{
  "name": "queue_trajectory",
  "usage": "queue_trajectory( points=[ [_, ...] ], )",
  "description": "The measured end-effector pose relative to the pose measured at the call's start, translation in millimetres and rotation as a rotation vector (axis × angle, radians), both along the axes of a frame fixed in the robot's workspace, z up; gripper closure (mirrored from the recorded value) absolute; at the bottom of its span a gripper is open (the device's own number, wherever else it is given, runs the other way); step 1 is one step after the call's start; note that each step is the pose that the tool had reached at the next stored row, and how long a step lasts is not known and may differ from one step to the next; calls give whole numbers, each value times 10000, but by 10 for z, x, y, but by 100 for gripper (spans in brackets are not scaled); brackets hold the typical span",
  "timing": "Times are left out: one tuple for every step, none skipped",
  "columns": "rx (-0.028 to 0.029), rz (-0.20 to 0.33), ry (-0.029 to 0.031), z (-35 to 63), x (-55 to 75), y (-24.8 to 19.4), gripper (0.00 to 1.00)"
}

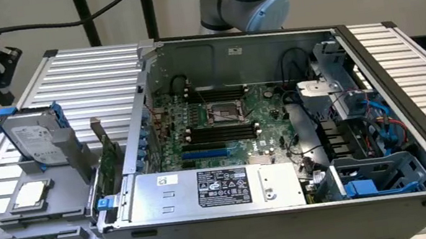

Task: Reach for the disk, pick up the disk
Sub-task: 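Pick up the disk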

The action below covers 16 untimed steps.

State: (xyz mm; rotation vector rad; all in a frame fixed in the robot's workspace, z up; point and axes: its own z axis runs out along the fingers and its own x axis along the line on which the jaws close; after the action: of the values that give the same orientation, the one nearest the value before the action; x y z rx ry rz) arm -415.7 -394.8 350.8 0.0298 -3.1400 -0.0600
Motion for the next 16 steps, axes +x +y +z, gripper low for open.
queue_trajectory(
  points=[
    [0, 0, 0, 1, -39, 6, 89],
    [-1, 0, 2, 1, -71, 13, 89],
    [0, -1, 0, 0, -93, 22, 89],
    [-2, -1, 1, 1, -104, 28, 89],
    [-3, 0, 0, 0, -105, 28, 89],
    [-4, 0, 0, 0, -105, 28, 89],
    [-4, 0, -1, 0, -105, 28, 89],
    [-12, 0, 0, 0, -105, 33, 89],
    [-17, 23, -1, 0, -105, 36, 89],
    [-18, 153, 0, 1, -106, 36, 89],
    [-18, 331, -1, 0, -106, 36, 89],
    [-18, 511, -2, 0, -106, 36, 89],
    [-18, 700, -1, 1, -106, 36, 89],
    [-18, 881, -1, 1, -106, 37, 89],
    [-18, 1066, -2, 0, -105, 36, 89],
    [-18, 1230, -1, 0, -105, 36, 89]
  ],
)
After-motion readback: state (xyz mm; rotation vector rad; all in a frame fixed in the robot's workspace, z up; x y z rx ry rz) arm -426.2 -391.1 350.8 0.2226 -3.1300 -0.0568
